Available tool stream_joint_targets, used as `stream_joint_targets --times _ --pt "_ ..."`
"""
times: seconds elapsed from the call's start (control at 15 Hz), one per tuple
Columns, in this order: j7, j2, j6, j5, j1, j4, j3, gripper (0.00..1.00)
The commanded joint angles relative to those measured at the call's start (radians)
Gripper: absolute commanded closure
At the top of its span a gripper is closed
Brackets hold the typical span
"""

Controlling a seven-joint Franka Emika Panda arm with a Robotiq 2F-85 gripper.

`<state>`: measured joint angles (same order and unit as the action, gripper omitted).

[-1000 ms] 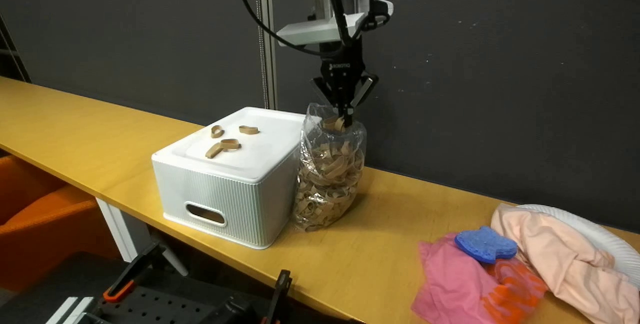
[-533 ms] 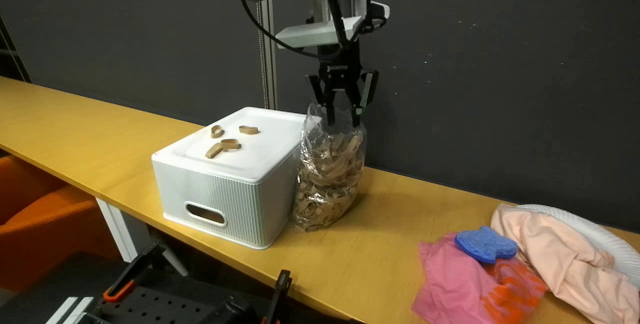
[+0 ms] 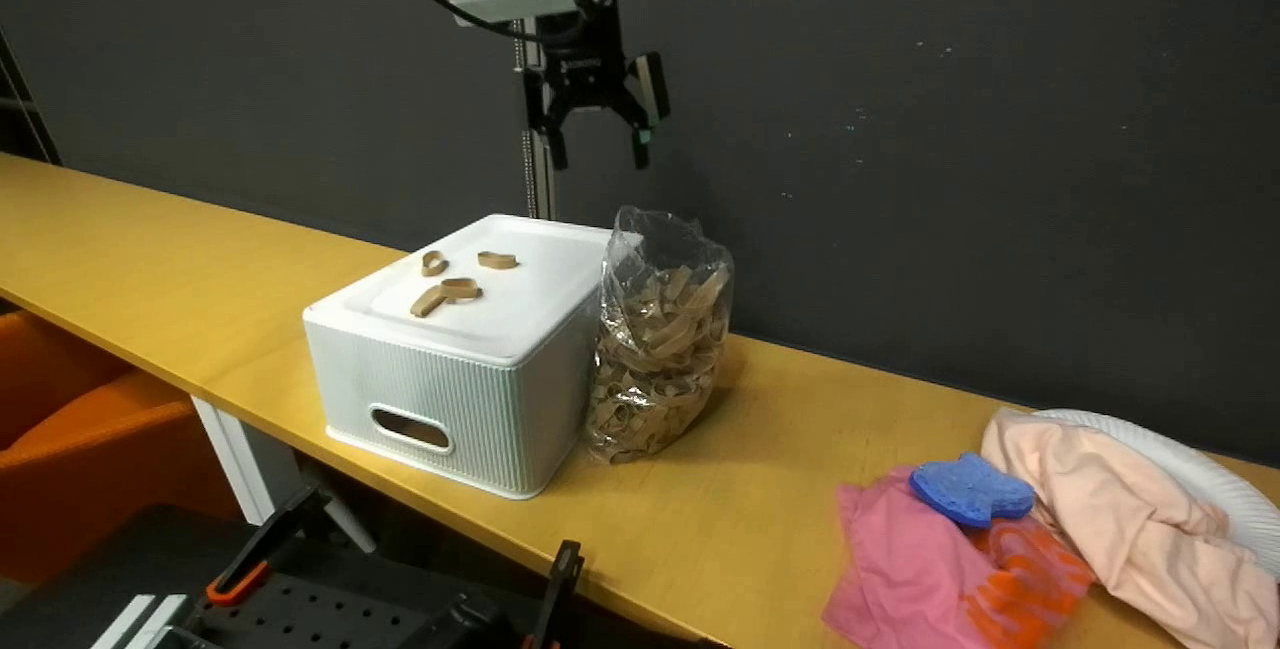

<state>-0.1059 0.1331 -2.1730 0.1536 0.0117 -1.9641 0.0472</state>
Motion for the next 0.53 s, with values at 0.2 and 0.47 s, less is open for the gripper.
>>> stream_joint_targets --times 0.2,0.47 --pt "-0.062 0.034 0.001 -0.026 -0.104 0.027 -0.105 0.0" --pt "-0.06 0.054 -0.024 -0.046 -0.113 -0.019 -0.112 0.0"
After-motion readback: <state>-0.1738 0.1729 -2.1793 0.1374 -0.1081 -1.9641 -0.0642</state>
